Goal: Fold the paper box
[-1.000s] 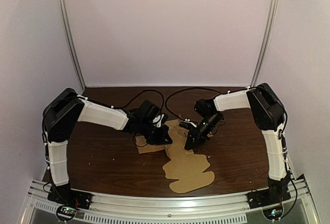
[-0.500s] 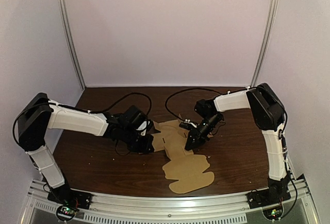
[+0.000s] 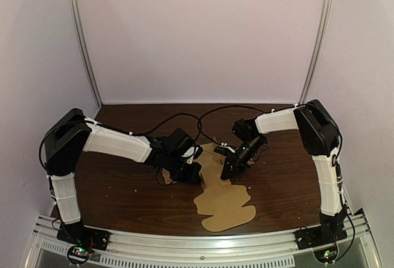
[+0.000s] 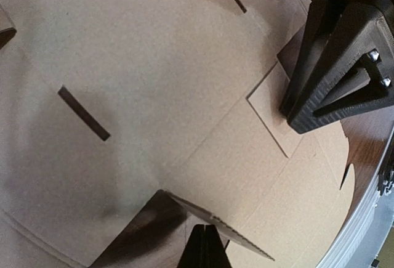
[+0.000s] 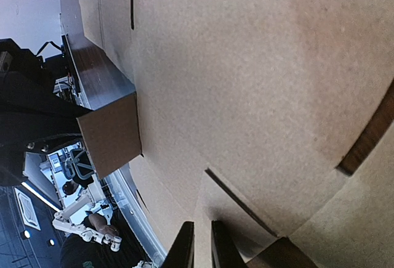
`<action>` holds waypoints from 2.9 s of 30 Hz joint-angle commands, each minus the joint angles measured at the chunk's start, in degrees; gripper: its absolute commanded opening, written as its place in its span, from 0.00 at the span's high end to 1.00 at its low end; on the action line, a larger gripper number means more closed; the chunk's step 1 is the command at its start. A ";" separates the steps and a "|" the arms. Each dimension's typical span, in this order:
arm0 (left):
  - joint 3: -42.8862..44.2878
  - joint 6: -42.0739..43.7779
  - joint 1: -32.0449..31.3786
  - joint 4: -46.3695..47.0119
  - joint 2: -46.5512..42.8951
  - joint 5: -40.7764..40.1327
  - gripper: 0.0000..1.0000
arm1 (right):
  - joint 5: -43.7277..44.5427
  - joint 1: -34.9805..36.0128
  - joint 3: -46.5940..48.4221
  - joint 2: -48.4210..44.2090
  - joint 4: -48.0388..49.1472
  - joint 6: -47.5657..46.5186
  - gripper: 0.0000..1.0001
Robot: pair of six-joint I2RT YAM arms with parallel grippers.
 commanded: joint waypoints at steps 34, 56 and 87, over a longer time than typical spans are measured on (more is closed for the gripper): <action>5.38 -0.84 -1.75 4.04 7.53 -2.07 1.00 | 13.62 -0.16 -5.15 4.75 1.46 4.15 0.83; 5.60 11.01 -1.68 -7.69 -11.53 -14.06 0.93 | -0.18 -2.84 2.32 -7.03 -4.68 -4.89 0.73; -2.95 -4.86 10.61 -6.43 -11.64 -16.31 0.38 | 21.37 -9.72 26.63 0.11 -1.91 -0.15 0.37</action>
